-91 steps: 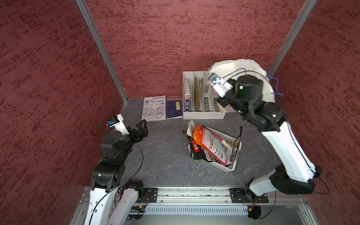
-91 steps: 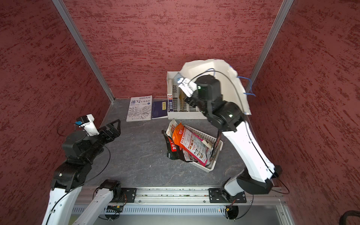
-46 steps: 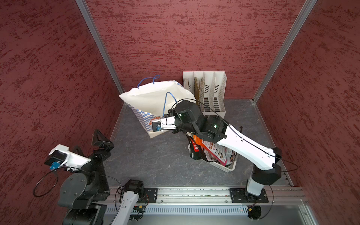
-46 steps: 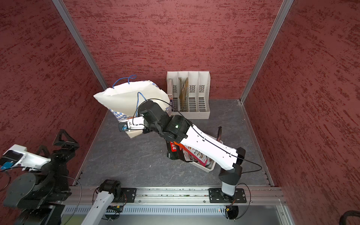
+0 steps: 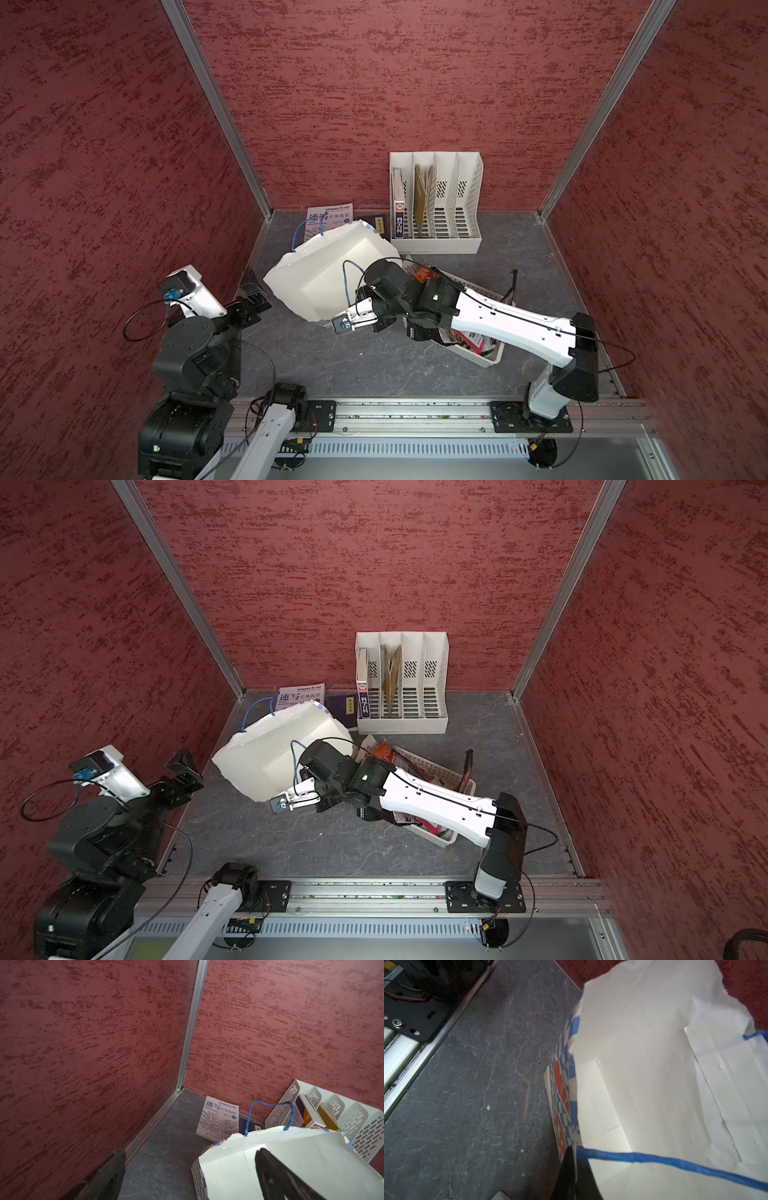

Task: Place the condiment packets inside the bag
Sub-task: Place the paper bag at the center of the board.

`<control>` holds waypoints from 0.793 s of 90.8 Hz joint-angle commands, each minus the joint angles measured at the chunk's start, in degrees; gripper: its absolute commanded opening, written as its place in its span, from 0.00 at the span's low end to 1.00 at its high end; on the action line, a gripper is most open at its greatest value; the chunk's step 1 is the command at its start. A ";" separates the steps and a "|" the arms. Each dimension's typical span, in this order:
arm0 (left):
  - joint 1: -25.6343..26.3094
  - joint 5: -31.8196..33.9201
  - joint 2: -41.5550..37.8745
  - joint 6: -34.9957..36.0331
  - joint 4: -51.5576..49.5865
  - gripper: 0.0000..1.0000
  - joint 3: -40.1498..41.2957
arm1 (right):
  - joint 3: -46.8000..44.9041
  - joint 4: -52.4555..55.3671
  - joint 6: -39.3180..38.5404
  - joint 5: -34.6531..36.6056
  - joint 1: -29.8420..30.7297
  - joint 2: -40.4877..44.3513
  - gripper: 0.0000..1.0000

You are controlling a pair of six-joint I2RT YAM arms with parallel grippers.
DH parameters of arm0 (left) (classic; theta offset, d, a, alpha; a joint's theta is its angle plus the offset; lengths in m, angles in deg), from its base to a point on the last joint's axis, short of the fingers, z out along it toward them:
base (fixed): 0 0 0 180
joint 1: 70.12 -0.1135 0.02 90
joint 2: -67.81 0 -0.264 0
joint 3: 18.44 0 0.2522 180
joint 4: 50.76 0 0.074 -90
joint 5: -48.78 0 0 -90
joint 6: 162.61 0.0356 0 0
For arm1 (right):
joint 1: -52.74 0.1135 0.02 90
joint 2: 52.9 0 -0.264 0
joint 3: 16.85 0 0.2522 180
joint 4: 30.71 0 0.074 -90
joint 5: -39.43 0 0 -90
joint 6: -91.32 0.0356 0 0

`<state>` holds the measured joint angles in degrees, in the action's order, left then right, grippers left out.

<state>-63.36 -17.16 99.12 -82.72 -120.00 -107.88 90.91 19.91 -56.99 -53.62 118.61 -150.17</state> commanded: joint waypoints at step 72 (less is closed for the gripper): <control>-6.09 -31.01 43.80 25.33 -13.47 0.96 -18.00 | -2.98 0.57 0.14 -6.75 -2.14 4.30 0.00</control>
<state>-66.70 -42.25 141.65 -60.69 -133.93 -124.93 88.87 19.41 -56.79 -59.43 117.12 -148.36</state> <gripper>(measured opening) 0.969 0.053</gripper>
